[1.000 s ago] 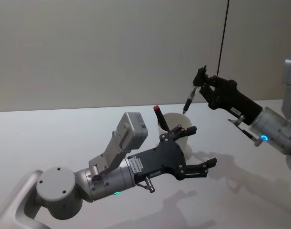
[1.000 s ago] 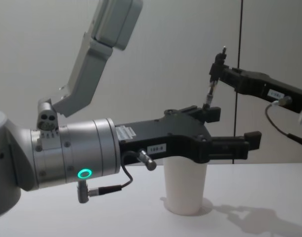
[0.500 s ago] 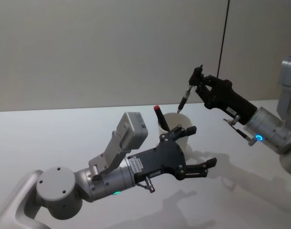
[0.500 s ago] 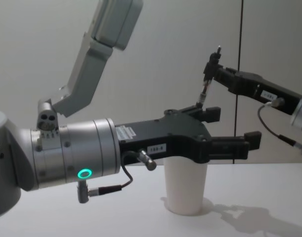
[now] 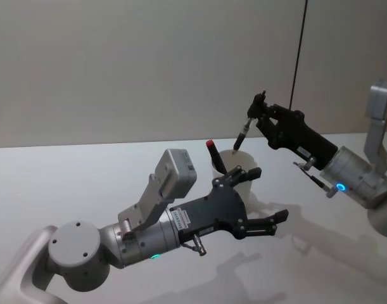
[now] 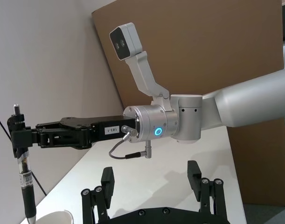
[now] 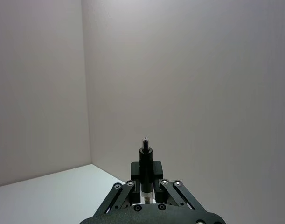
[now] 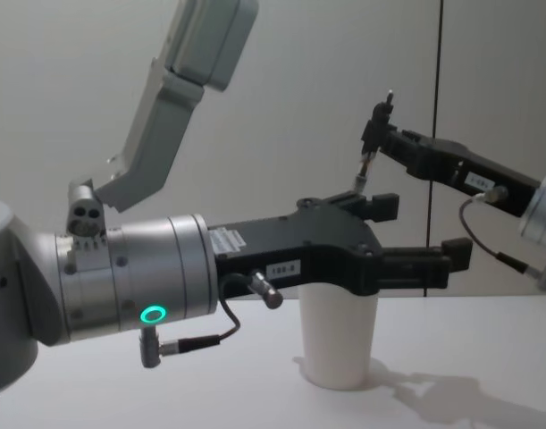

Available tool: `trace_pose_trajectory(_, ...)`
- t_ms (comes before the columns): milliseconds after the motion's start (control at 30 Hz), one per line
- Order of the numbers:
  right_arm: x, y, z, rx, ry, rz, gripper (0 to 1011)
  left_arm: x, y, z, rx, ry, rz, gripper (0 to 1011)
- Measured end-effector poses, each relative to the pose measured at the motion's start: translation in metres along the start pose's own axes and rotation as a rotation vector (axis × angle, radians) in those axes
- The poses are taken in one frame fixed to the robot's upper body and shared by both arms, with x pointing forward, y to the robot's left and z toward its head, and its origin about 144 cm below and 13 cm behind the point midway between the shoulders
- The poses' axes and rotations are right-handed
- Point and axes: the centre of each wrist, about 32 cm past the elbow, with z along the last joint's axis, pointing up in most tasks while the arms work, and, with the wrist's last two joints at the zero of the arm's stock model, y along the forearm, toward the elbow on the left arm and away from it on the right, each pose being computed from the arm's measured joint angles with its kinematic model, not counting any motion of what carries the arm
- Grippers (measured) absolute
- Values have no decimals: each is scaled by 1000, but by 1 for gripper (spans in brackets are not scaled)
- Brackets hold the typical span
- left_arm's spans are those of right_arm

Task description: Place the pen into the pen holder.

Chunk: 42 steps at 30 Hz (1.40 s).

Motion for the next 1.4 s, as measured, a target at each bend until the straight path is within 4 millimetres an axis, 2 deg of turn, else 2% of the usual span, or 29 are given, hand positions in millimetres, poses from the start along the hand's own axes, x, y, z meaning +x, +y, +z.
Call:
trace_pose_trajectory(1000, -5, -10, -10, -41, -12, -55, 153, 0, 0, 0, 0, 0, 0, 1000)
trace_pose_trajectory(1167, -5, -10, -11, -47, -14, -57, 239, 0, 0, 0, 0, 0, 0, 1000)
trace_pose_trajectory(1400, -6, -10, -12, -54, -14, -57, 486, 0, 0, 0, 0, 0, 0, 1000)
